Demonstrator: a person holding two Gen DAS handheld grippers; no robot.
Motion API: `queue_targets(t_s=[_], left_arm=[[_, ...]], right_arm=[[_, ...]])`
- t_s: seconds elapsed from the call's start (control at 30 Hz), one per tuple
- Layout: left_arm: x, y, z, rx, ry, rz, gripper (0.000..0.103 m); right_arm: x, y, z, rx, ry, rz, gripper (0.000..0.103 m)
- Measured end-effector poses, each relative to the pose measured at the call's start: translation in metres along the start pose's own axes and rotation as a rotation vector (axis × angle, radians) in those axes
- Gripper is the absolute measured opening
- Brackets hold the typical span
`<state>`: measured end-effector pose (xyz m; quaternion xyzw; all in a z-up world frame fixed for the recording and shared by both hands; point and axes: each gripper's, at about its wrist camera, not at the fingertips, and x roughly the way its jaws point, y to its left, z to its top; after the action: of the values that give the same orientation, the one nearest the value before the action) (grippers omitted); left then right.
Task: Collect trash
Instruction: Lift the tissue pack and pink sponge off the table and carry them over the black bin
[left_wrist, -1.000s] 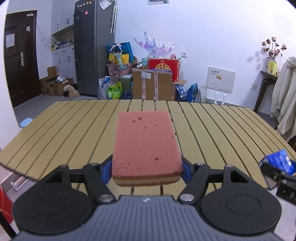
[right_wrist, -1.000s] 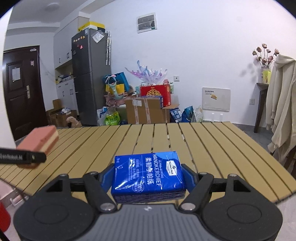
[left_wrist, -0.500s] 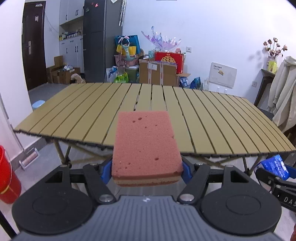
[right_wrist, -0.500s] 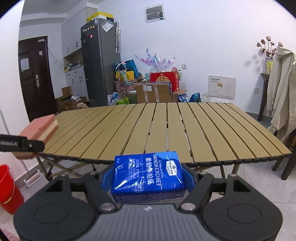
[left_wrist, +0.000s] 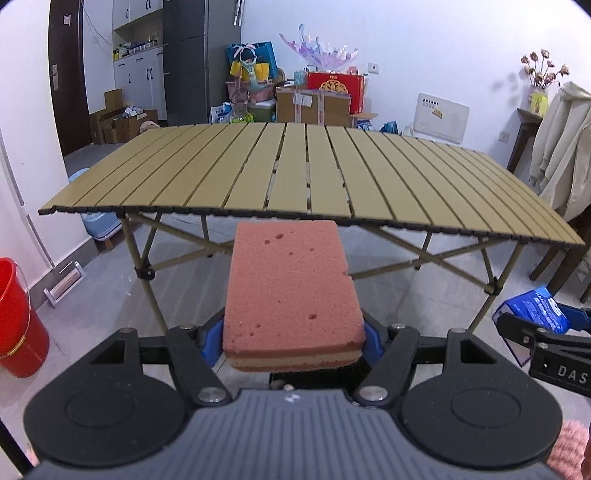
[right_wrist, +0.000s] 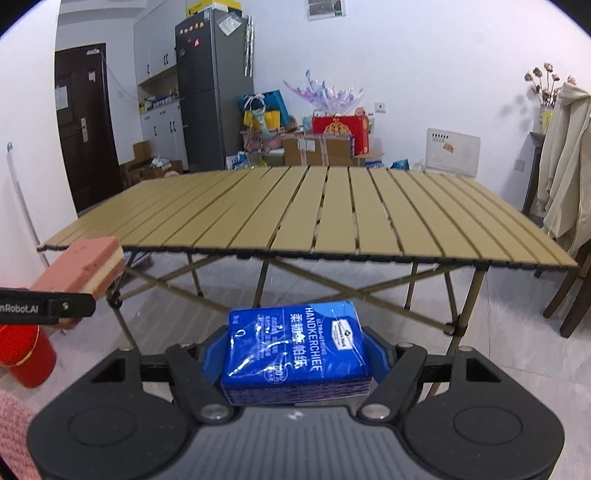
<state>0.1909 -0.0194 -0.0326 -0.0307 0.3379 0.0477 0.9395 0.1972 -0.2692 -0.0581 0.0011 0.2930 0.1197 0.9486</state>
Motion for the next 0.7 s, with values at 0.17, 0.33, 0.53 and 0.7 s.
queue_targets(t_s=[0.17,0.33,0.53,0.7], left_arm=[[0.007,0.005,-0.02,0.011,0.04,0.007,0.071],[0.024,0.011,-0.045,0.024,0.104,0.017,0.071],[0.05,0.019,-0.076,0.026,0.201,0.029,0.071],[0.07,0.027,-0.096,0.015,0.27,0.042,0.071]], right_arm=[[0.015,0.014,-0.01,-0.017,0.059,0.011,0.073],[0.036,0.029,-0.028,-0.05,0.133,0.028,0.073],[0.062,0.047,-0.053,-0.072,0.239,0.048,0.073],[0.082,0.056,-0.077,-0.08,0.327,0.054,0.073]])
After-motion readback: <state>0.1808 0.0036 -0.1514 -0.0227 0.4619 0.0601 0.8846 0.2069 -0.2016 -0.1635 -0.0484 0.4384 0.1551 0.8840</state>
